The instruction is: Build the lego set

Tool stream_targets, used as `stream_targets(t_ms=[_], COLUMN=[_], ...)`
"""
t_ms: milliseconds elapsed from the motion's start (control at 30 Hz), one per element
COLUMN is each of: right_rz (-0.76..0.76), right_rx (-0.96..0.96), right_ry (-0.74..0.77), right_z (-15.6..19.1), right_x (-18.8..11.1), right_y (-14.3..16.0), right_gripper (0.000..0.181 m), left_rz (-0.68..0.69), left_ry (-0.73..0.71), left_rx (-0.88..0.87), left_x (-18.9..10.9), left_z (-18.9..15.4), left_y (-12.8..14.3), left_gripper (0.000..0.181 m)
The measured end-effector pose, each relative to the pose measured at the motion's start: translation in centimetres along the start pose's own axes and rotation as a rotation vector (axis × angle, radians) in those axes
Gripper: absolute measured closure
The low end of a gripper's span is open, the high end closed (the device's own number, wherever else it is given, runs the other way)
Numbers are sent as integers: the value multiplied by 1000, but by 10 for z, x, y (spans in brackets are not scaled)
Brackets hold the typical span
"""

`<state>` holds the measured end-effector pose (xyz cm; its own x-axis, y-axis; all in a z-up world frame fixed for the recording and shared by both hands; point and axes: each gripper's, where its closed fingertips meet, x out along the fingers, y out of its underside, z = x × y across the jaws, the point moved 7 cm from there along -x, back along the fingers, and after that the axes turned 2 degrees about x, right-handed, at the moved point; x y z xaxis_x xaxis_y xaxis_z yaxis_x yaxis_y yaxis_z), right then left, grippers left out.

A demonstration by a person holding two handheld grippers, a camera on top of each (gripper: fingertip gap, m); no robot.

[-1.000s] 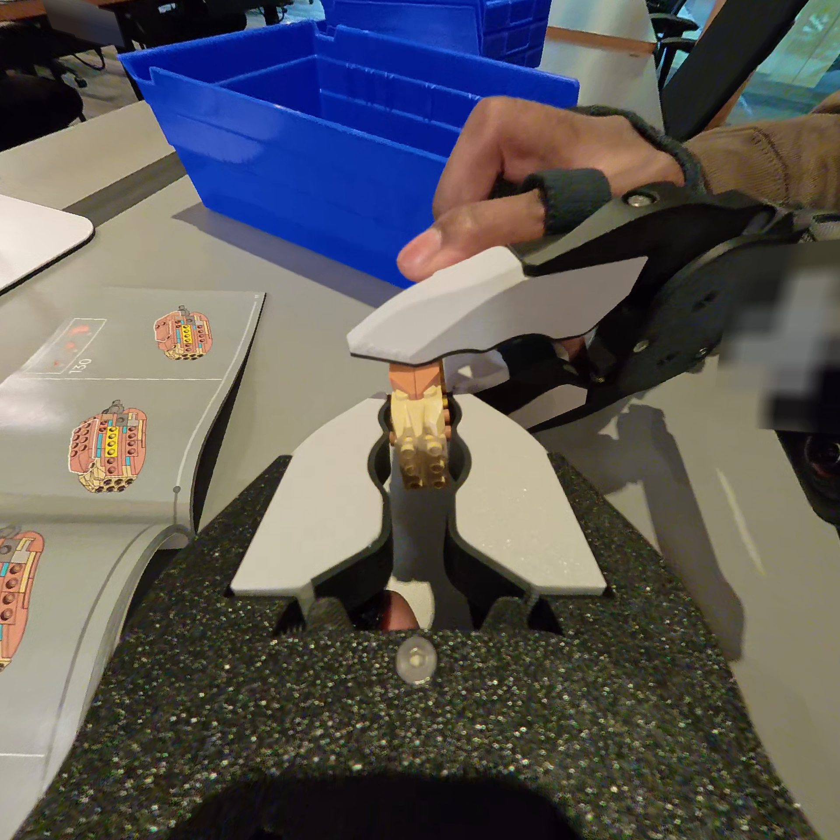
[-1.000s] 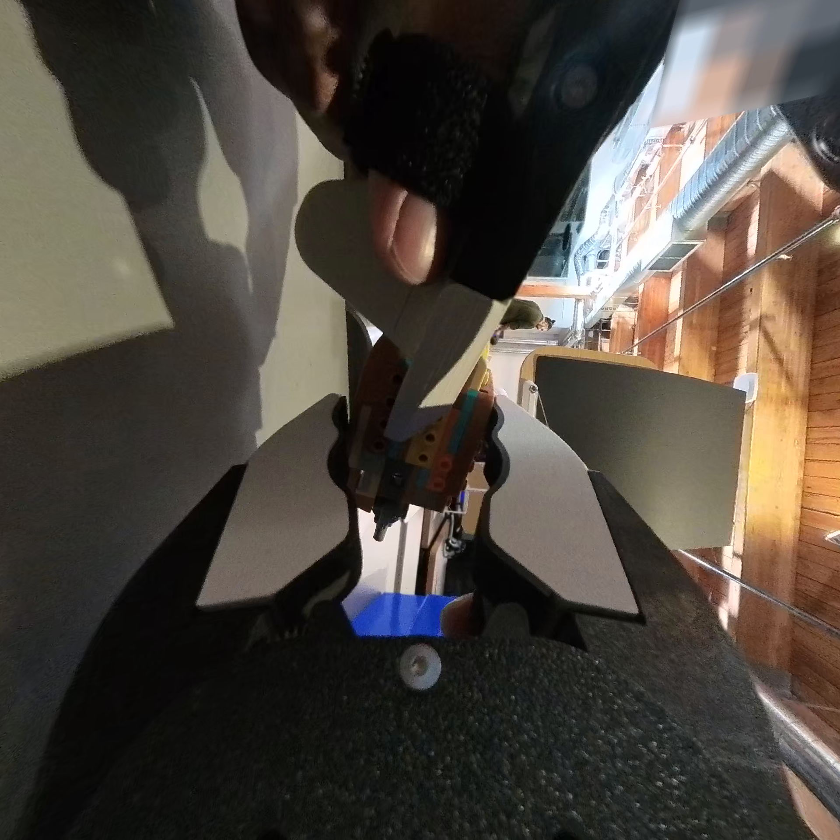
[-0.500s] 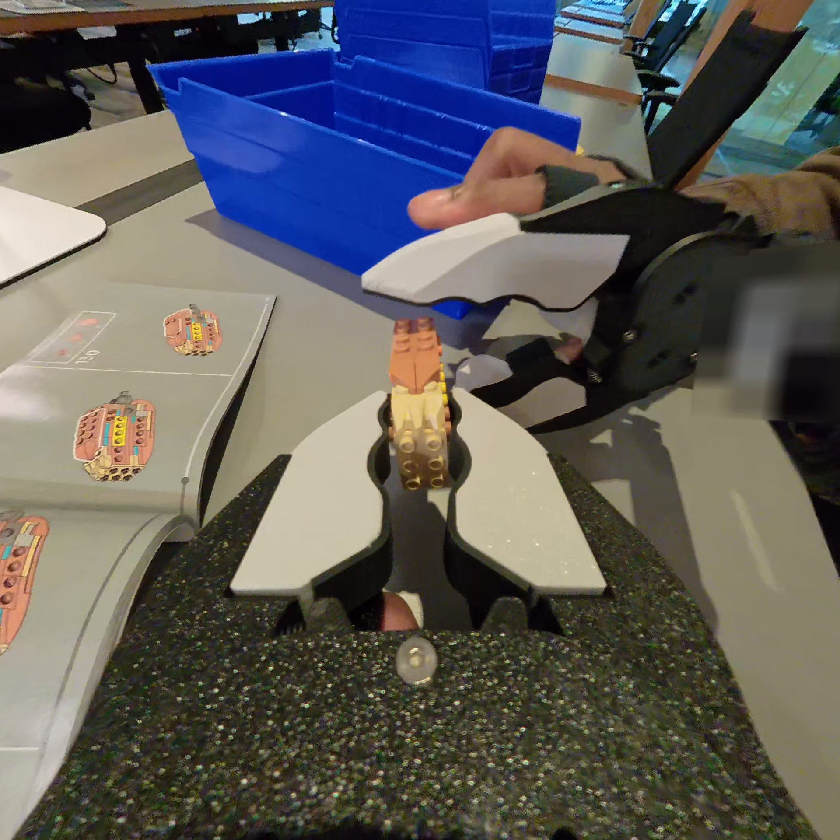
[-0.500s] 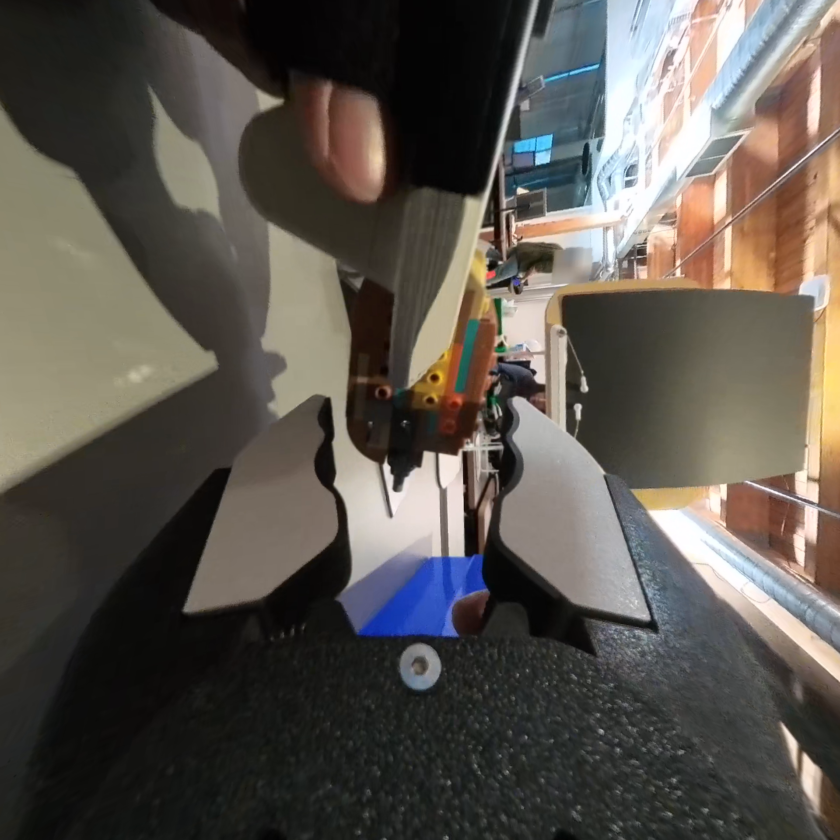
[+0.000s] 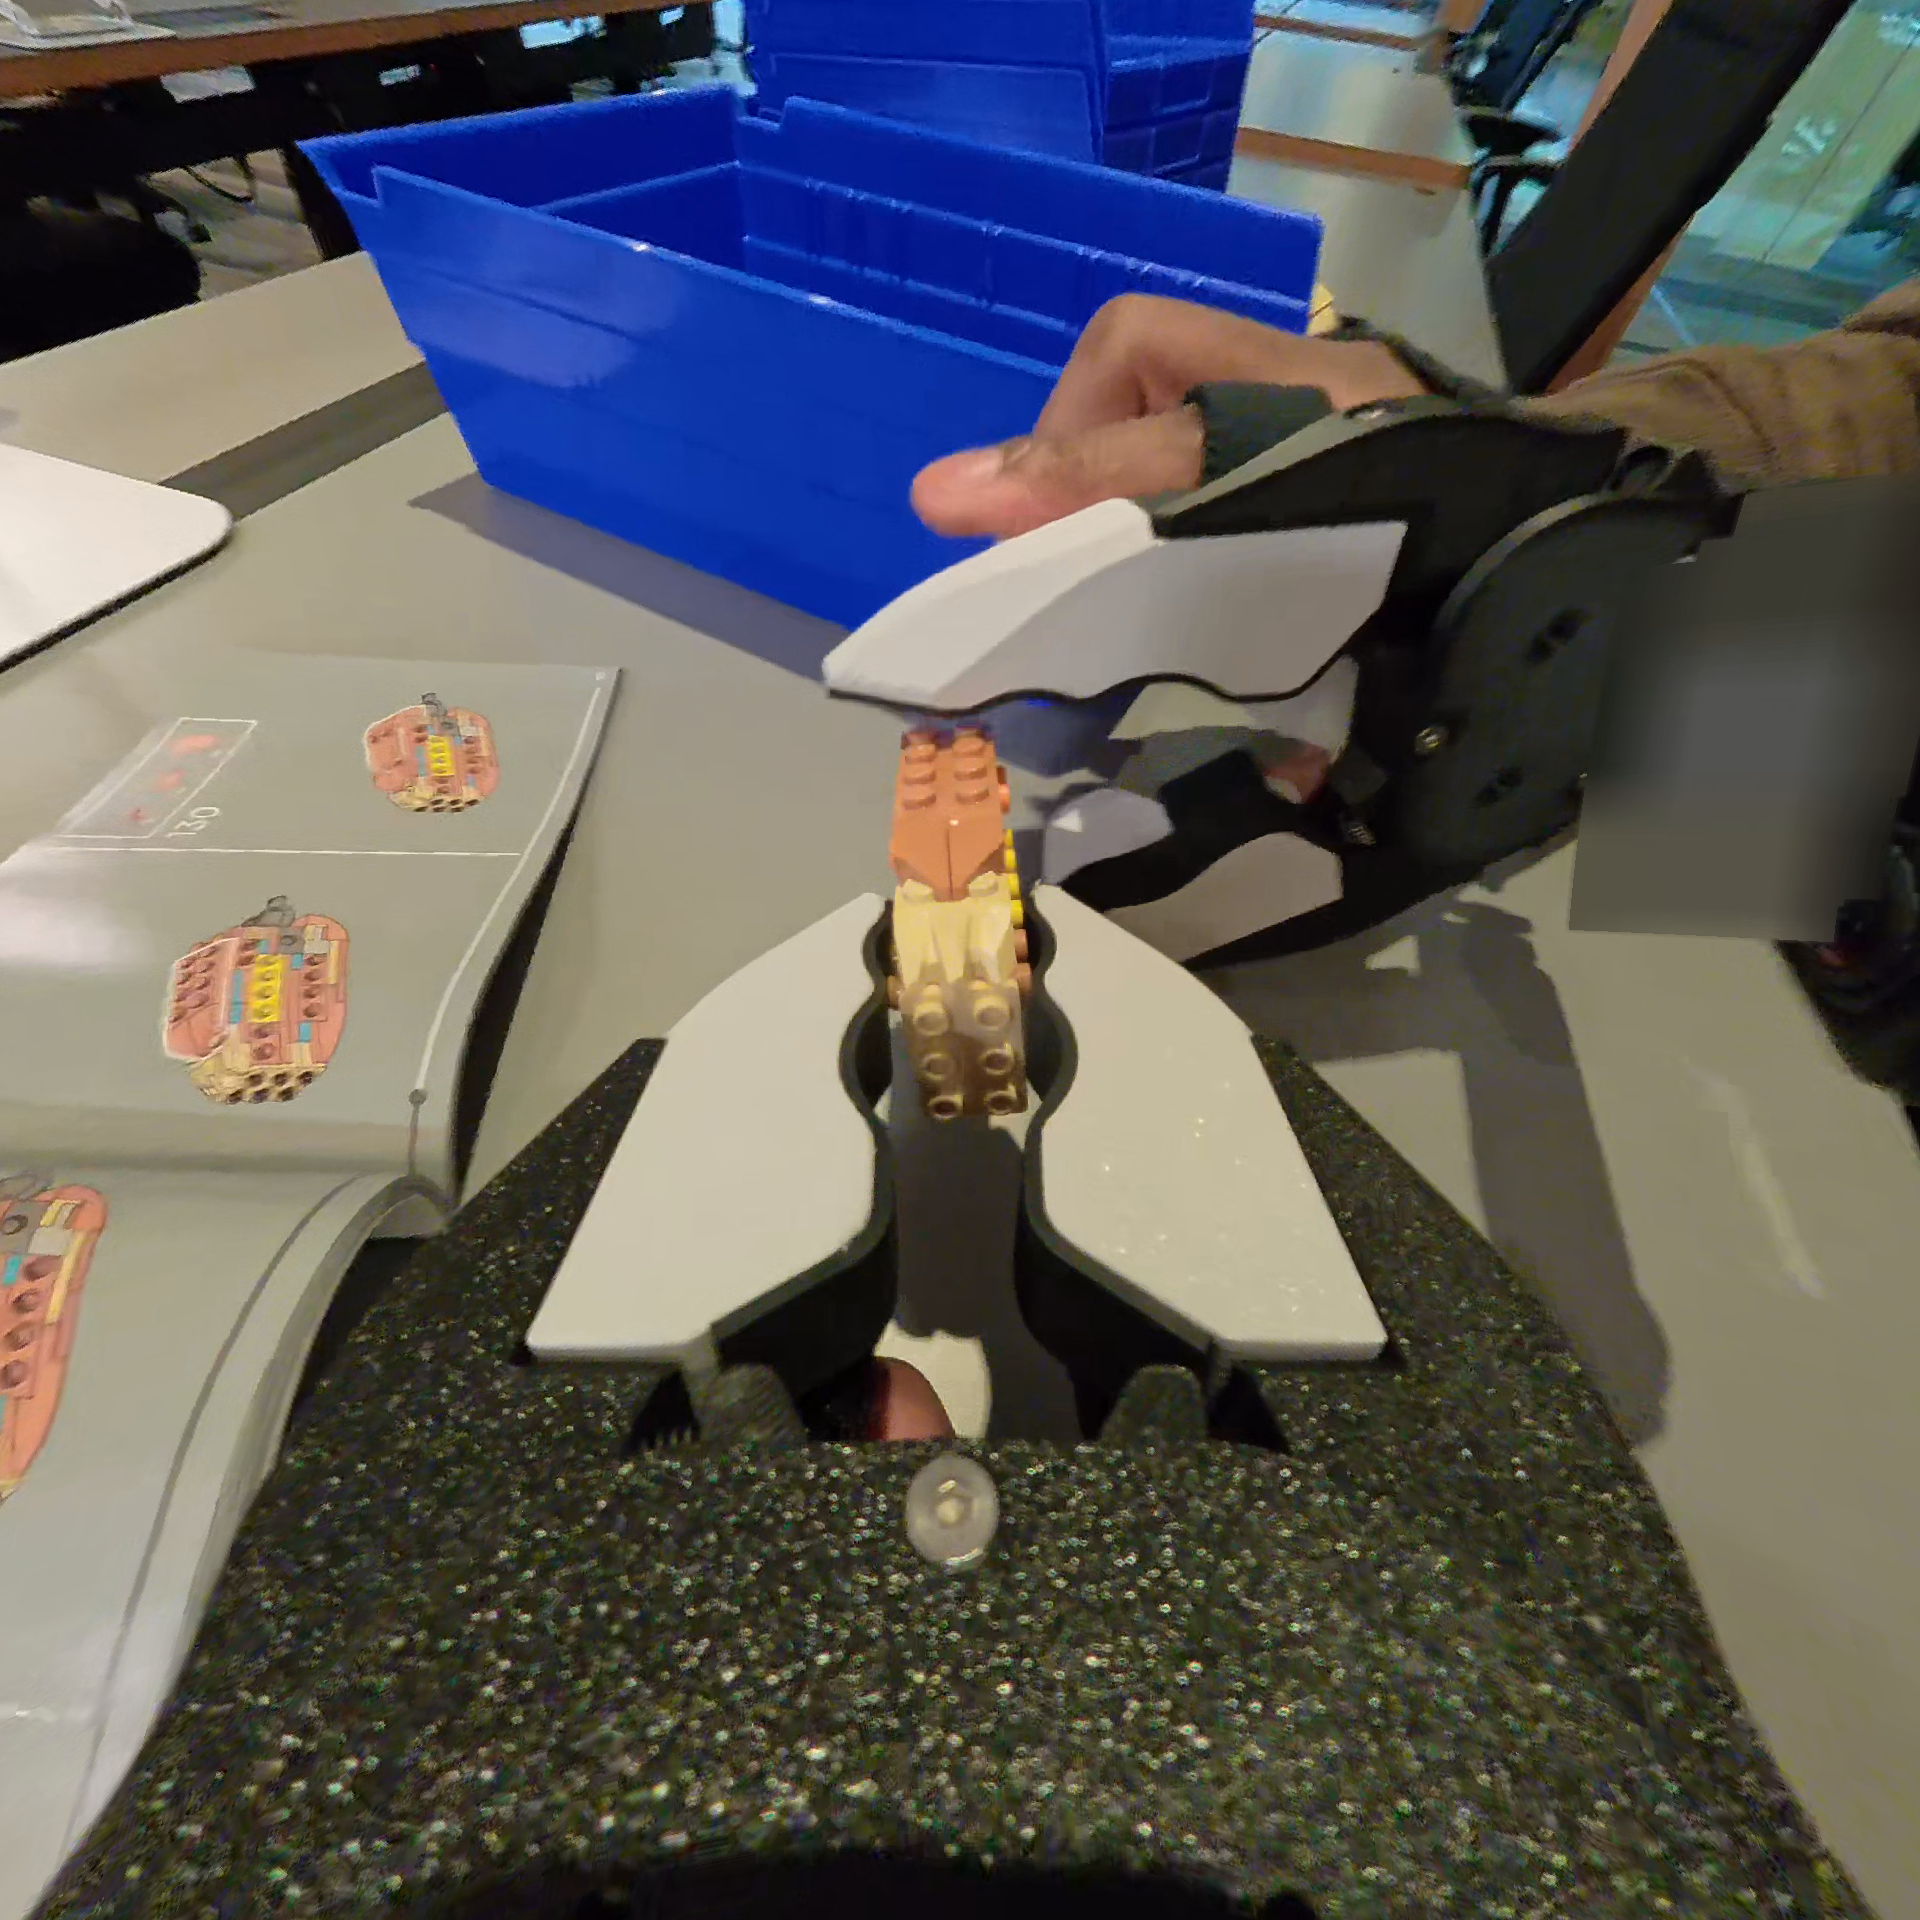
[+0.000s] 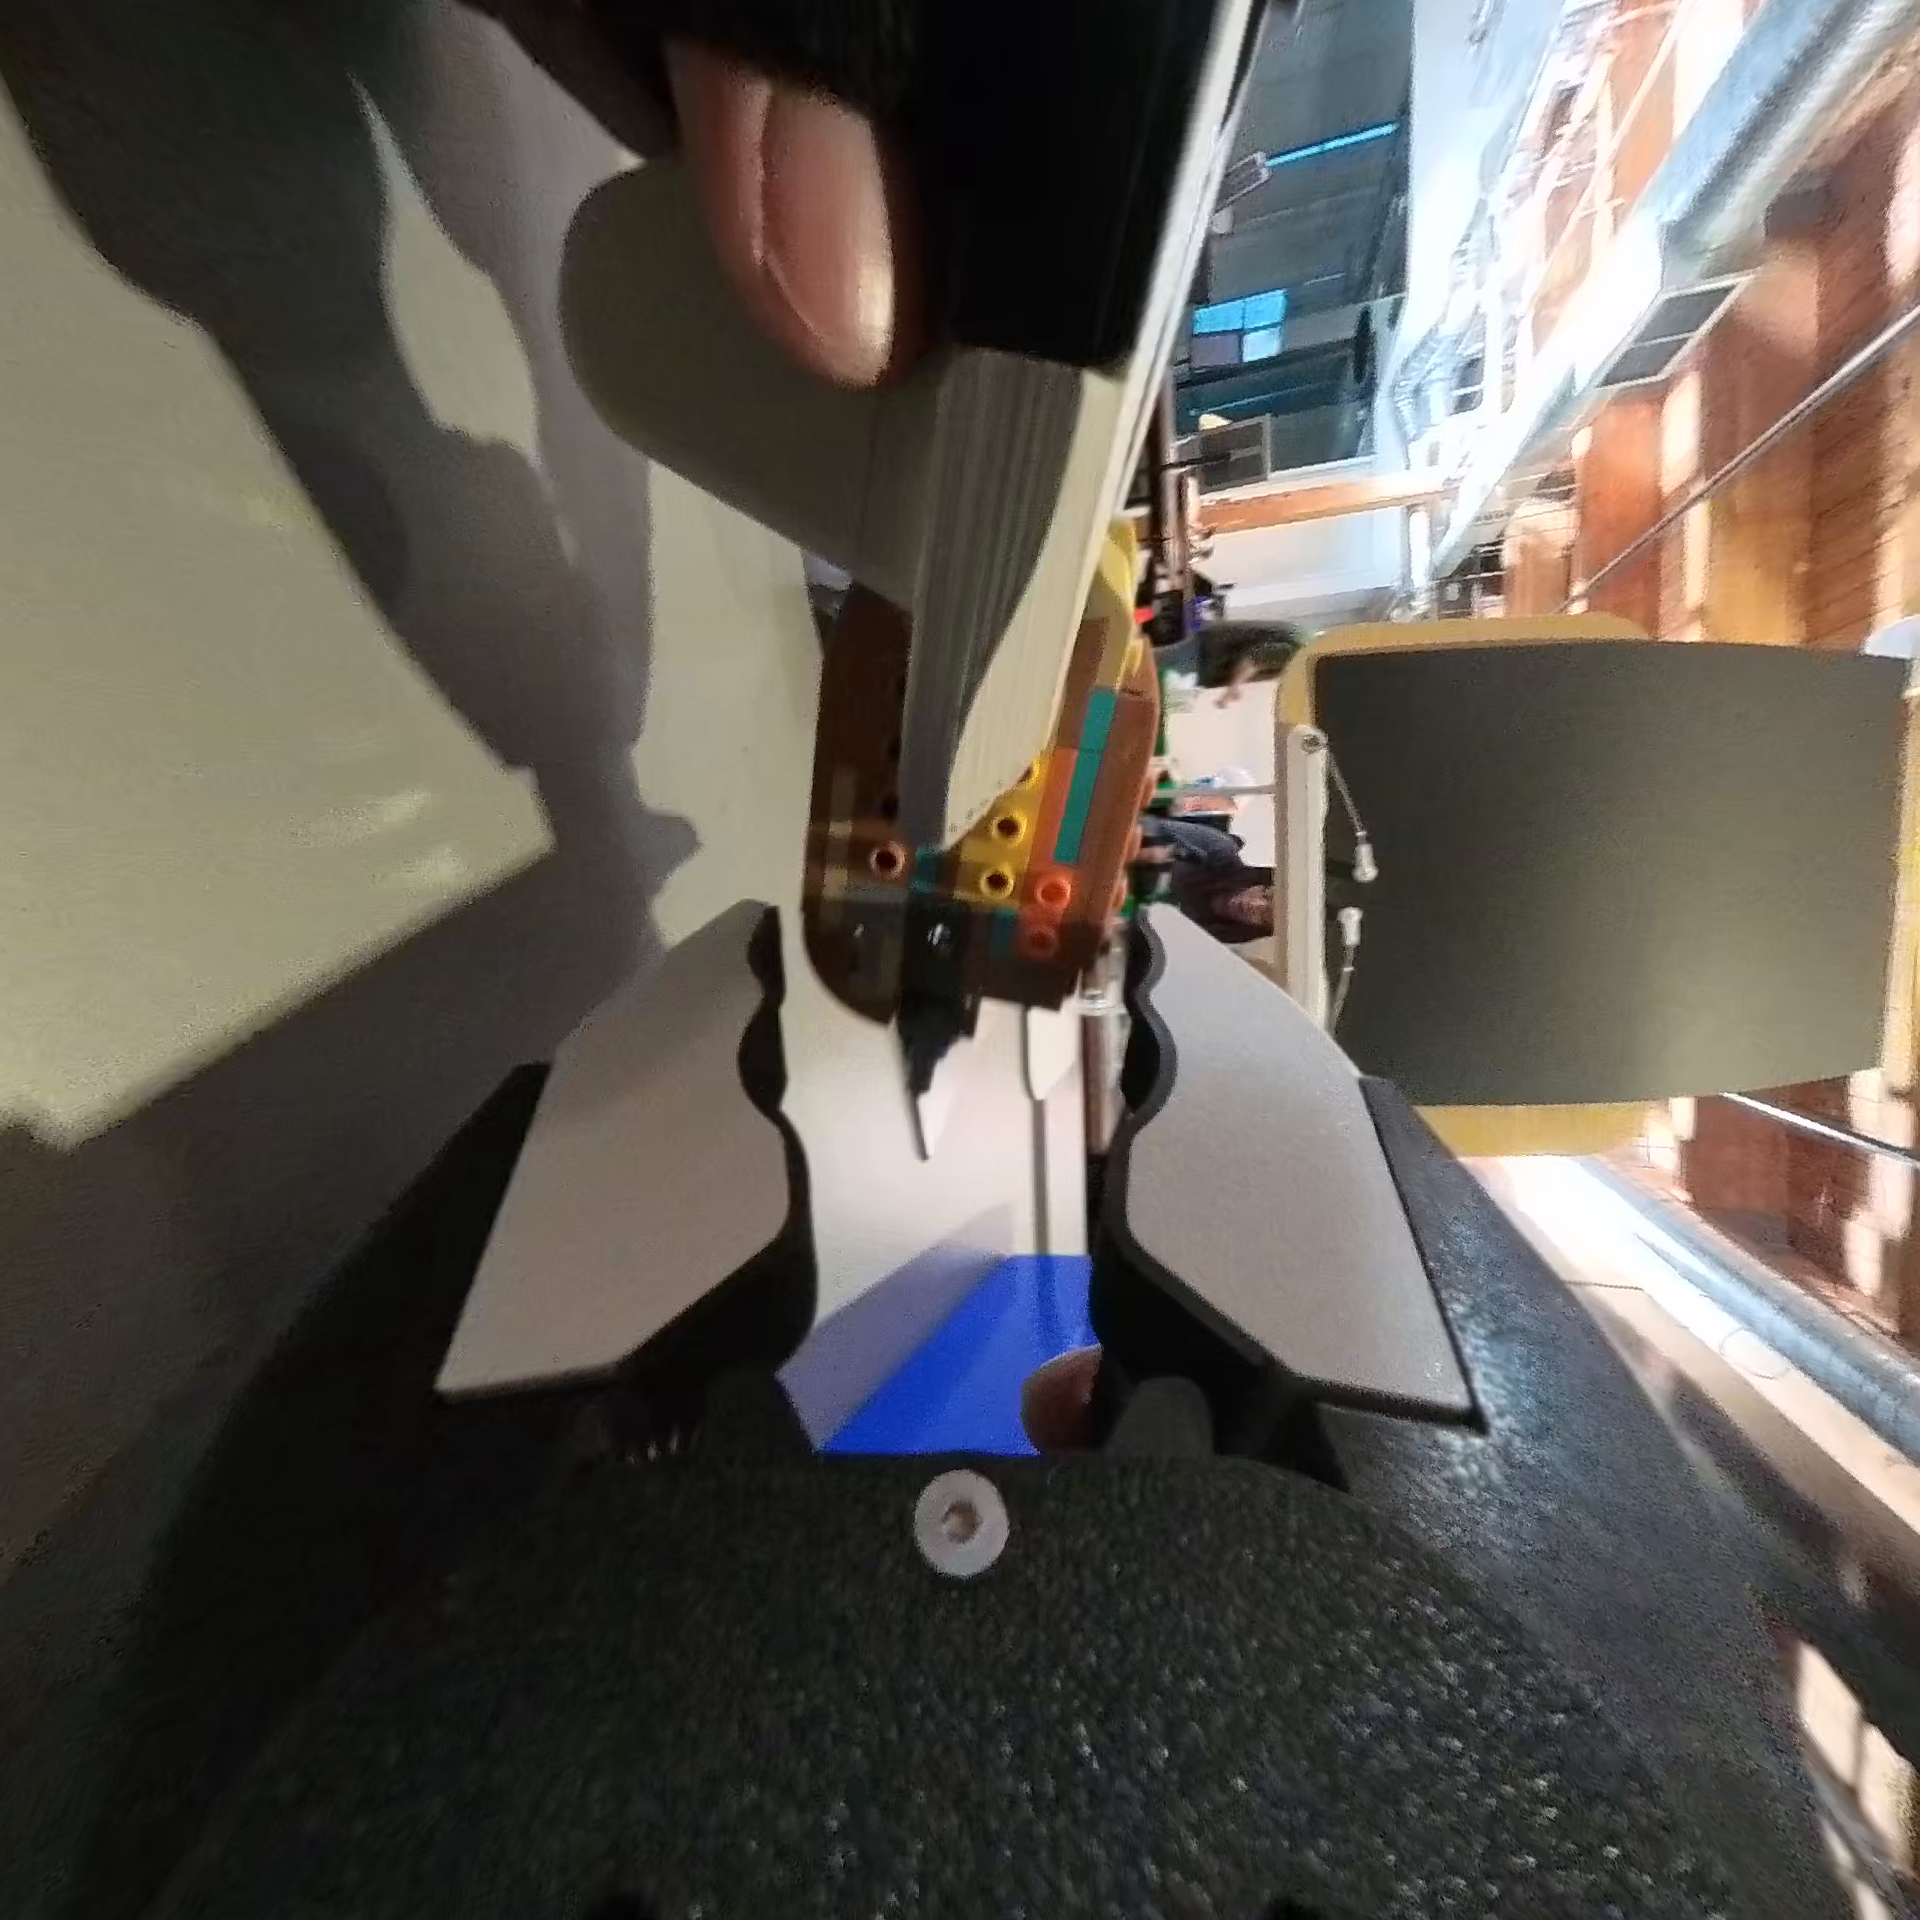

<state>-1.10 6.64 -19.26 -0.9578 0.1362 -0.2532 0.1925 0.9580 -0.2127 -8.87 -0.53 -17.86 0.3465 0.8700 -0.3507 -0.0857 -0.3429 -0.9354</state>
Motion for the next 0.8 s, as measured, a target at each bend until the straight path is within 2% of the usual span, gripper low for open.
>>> stream_targets(t_ms=[200,433,800], right_rz=[10,27,66], right_rx=[126,216,300], right_ry=[-96,-190,-228], right_z=[8,17,18], right_x=[-12,-13,-14], right_y=[10,12,16], right_gripper=[114,133,145], left_rz=[101,232,354], left_ry=[-107,-118,-117], left_rx=[1,35,20], left_x=[-1,9,12], left_z=[9,6,7], left_y=[9,19,29], left_gripper=[159,159,159])
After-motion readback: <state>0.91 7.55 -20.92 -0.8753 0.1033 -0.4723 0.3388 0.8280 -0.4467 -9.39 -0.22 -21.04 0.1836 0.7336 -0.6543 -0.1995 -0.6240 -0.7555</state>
